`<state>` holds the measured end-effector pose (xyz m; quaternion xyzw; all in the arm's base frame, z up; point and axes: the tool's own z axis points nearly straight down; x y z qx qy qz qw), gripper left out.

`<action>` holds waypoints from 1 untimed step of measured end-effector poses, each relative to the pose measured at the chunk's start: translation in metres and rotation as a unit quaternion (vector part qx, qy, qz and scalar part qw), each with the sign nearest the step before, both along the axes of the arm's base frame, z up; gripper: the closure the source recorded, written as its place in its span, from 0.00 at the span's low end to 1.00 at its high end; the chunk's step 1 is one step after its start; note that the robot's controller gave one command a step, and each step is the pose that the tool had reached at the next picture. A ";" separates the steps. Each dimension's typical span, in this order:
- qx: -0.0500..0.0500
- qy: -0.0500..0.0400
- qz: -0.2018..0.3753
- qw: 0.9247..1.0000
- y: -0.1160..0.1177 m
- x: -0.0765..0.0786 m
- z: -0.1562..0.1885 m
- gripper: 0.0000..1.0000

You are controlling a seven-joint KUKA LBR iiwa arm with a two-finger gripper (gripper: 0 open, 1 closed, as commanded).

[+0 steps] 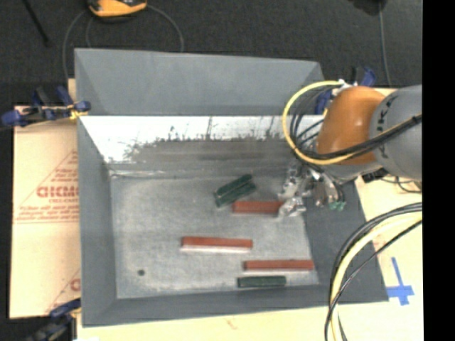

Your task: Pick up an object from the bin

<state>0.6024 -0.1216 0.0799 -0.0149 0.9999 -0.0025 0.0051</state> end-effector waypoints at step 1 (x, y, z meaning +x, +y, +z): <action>0.001 0.003 0.032 0.999 0.004 -0.001 0.113 1.00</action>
Offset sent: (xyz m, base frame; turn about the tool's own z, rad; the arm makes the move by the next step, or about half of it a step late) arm 0.0000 0.0000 0.0000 0.0000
